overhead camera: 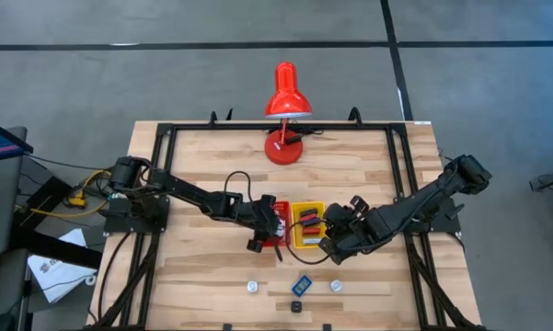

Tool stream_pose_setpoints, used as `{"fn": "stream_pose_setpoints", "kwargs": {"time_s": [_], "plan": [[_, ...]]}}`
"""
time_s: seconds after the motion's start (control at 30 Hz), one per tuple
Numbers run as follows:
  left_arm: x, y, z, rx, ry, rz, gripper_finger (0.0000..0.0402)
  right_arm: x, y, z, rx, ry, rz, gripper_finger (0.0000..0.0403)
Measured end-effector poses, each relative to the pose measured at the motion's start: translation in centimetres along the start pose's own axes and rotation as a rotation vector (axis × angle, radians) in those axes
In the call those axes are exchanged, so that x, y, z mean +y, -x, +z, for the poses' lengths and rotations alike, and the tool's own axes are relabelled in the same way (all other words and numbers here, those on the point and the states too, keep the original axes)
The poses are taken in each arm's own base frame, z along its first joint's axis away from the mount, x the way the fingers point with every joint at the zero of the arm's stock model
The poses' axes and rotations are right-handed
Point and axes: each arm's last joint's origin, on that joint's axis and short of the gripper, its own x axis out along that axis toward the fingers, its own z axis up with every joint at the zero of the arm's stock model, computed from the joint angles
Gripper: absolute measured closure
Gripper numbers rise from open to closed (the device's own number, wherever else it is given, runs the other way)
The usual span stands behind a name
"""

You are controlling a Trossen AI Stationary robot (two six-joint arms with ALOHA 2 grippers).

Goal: Pick & Place Office items
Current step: Put the pink charger adapter into the red bin

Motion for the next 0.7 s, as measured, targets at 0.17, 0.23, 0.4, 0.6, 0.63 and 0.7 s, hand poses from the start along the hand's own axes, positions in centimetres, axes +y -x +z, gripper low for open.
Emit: {"fn": "stream_pose_setpoints", "kwargs": {"time_s": [0.17, 0.23, 0.4, 0.6, 0.63, 0.7], "plan": [[0.1, 0.6, 0.4, -0.018, -0.004, 0.003, 0.0218, 0.0, 0.0, 0.0, 0.0, 0.0, 0.0, 0.0249], [0.3, 1.4, 0.9, -0.036, -0.004, 0.006, 0.0218, 0.0, 0.0, 0.0, 0.0, 0.0, 0.0, 0.0249], [0.5, 5.0, 2.4, -0.1, -0.005, 0.011, 0.0218, 0.0, 0.0, 0.0, 0.0, 0.0, 0.0, 0.0249], [-0.9, 7.7, 3.2, -0.143, 0.043, -0.162, 0.0209, 0.0, 0.0, 0.0, -0.001, 0.03, 0.0, 0.0249], [-1.4, 7.8, 3.2, -0.135, 0.034, -0.177, 0.0202, 0.0, 0.0, 0.0, -0.002, 0.038, 0.001, 0.0249], [-2.7, 7.8, 3.2, -0.121, 0.009, -0.207, 0.018, 0.0, -0.1, 0.1, -0.004, 0.042, 0.0, 0.0249]]}}
